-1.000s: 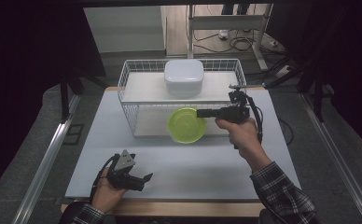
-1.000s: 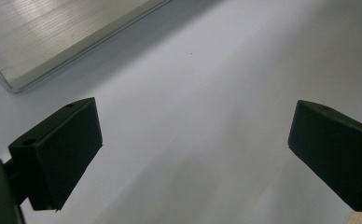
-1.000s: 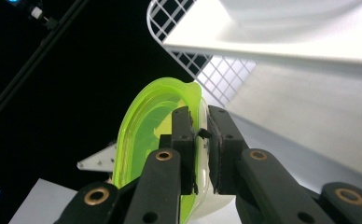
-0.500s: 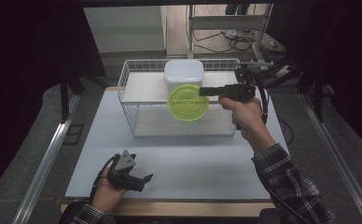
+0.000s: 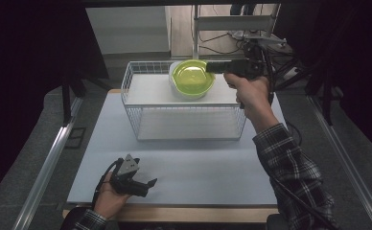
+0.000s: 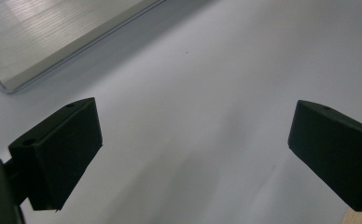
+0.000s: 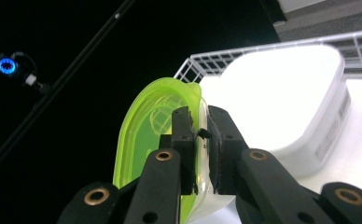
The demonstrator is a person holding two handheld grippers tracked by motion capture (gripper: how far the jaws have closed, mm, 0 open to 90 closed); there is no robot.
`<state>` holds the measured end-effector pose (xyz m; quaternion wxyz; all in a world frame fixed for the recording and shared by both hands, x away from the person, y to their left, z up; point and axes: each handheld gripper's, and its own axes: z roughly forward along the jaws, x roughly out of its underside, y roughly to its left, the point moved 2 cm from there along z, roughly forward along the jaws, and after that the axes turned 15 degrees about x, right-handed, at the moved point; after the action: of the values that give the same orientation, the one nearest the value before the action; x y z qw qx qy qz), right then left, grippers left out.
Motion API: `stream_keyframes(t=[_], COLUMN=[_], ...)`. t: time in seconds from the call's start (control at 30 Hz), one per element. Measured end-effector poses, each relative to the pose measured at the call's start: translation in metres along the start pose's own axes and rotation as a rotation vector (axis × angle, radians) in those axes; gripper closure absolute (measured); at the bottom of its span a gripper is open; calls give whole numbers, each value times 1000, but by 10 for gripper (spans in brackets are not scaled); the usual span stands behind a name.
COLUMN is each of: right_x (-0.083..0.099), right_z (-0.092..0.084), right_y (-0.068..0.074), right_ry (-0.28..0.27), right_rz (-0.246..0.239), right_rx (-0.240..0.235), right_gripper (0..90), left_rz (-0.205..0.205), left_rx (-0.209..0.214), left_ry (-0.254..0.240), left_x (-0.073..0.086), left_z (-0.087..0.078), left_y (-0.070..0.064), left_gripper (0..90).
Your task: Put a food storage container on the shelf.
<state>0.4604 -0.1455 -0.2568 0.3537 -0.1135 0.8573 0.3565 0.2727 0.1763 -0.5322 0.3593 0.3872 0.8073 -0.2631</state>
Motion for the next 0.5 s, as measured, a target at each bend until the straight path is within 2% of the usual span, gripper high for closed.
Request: stream_keyframes(t=[0.17,0.5], right_x=[-13,-32], right_z=[8,28], right_y=[2,-1], right_ry=[-20,-61], right_rz=[32,118], right_rx=[18,92], right_gripper=[825,824], left_rz=[1,3], left_rx=[4,14], left_ry=[1,4], left_x=[0,0], left_z=[0,1], left_y=[0,-1], left_gripper=[23,24])
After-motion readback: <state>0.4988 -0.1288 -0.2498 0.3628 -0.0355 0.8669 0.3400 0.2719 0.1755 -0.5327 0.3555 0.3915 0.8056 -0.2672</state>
